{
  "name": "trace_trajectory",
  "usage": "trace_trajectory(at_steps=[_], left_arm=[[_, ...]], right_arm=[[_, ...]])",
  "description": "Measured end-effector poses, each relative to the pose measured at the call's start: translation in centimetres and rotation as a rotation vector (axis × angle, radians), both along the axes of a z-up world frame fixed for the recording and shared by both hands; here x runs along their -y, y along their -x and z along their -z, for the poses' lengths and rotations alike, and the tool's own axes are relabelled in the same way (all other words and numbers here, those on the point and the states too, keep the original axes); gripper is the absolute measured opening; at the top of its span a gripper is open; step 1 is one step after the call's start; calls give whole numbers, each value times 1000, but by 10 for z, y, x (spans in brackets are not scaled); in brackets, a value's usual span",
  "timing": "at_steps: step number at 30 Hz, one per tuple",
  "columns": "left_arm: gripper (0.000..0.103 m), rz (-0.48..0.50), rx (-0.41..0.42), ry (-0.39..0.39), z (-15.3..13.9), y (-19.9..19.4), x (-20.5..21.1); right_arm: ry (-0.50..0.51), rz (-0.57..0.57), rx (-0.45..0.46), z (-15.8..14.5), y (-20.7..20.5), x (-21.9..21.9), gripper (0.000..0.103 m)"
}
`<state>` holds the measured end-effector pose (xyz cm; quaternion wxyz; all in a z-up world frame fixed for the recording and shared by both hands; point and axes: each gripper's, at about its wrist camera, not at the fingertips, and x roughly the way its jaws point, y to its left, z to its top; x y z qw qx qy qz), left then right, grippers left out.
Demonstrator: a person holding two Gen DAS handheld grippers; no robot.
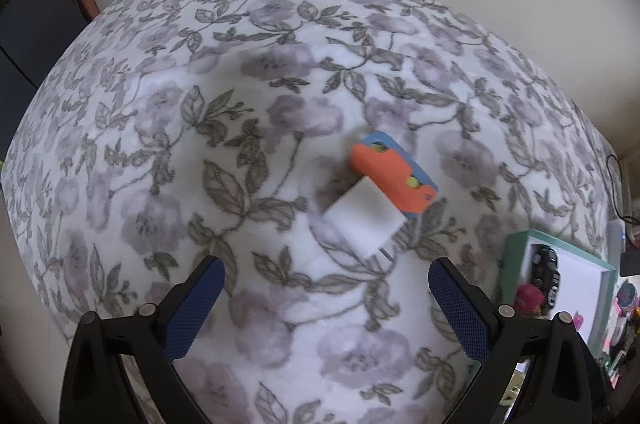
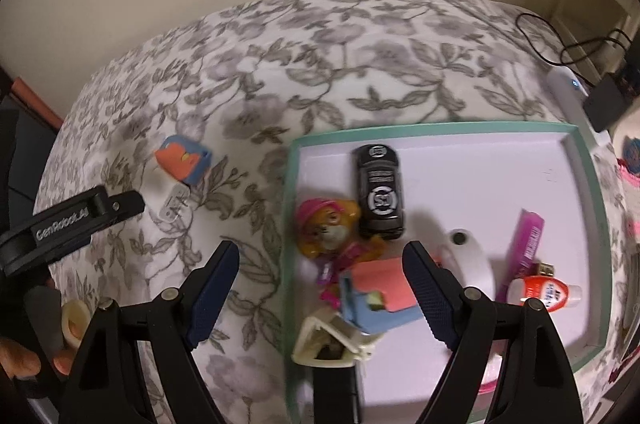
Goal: Organize rigid objects
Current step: 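Open both tools, releasing the bottle and block, and withdraw toward the white plug, then grasp the white plug with the left tool while the right tool grasps the orange-blue block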
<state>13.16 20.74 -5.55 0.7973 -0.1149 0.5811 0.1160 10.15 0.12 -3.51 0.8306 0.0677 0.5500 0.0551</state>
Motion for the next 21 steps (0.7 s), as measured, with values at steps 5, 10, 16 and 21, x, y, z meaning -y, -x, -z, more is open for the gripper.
trace_trajectory(at_steps=[5, 10, 16, 21], left_arm=[[103, 45, -32, -15, 18, -11, -1], [102, 68, -23, -17, 24, -21, 0], [92, 107, -20, -14, 31, -28, 2], [84, 134, -18, -4, 34, -30, 5]], right_arm=[[26, 0, -16, 7, -4, -4, 84], [30, 11, -22, 9, -7, -2, 84], [31, 14, -24, 10, -10, -2, 84], [46, 6, -30, 13, -11, -6, 84]])
